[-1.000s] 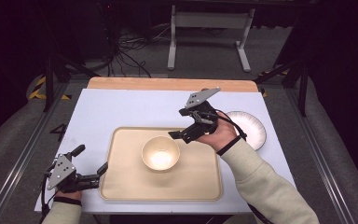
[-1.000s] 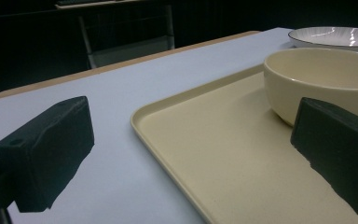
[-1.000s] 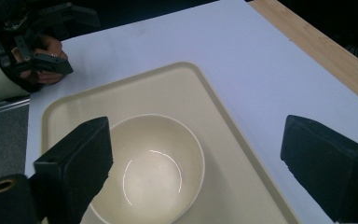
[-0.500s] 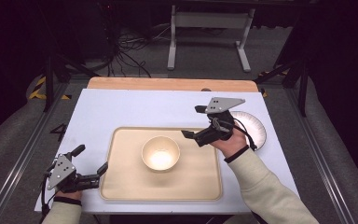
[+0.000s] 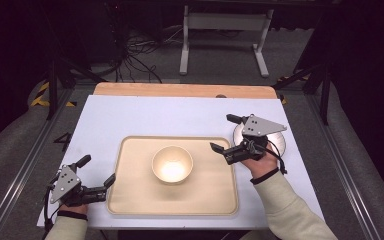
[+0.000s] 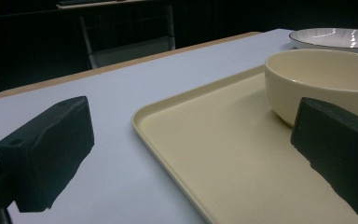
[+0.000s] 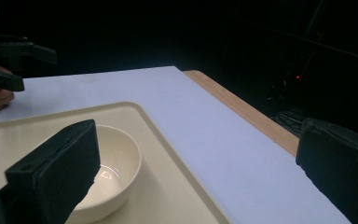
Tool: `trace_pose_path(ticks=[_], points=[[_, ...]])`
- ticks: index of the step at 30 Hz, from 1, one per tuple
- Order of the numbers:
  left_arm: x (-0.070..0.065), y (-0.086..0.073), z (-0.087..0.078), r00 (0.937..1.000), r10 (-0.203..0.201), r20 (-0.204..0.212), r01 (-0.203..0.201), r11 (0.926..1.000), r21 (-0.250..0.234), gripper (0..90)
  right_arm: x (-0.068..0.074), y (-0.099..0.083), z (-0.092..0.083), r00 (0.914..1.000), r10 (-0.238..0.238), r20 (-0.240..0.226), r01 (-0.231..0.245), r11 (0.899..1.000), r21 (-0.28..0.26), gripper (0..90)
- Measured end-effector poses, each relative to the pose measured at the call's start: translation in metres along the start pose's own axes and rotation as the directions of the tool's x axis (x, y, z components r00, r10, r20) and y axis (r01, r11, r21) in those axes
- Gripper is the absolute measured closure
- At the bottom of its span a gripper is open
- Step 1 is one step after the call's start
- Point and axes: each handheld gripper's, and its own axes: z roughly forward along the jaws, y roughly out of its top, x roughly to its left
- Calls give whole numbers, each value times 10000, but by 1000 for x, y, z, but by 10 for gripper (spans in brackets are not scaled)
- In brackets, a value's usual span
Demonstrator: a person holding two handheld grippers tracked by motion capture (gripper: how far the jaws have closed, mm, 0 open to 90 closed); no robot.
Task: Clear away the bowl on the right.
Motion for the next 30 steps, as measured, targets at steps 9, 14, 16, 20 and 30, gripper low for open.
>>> trace_pose_path(ticks=[9, 14, 16, 20, 30], points=[[1, 0, -1, 10000, -62, 8, 62, 10000, -34, 2, 4, -32, -20, 9955, 530, 780, -470, 9960, -765, 0], [1, 0, -1, 9999, -114, 20, 114, 9999, -62, 2, 3, -50, -27, 9924, 750, 977, -649, 9926, -1030, 0], [1, 0, -1, 9999, -124, 18, 124, 9999, -61, 2, 4, -55, -29, 9912, 839, 1023, -725, 9912, -1106, 0], [1, 0, -1, 9999, -128, 20, 129, 9999, -65, 2, 7, -62, -32, 9878, 928, 1253, -755, 9879, -1358, 0], [2, 0, -1, 9998, -172, 27, 172, 9997, -154, 2, 11, -89, -44, 9814, 1202, 1498, -1035, 9880, -1146, 0]])
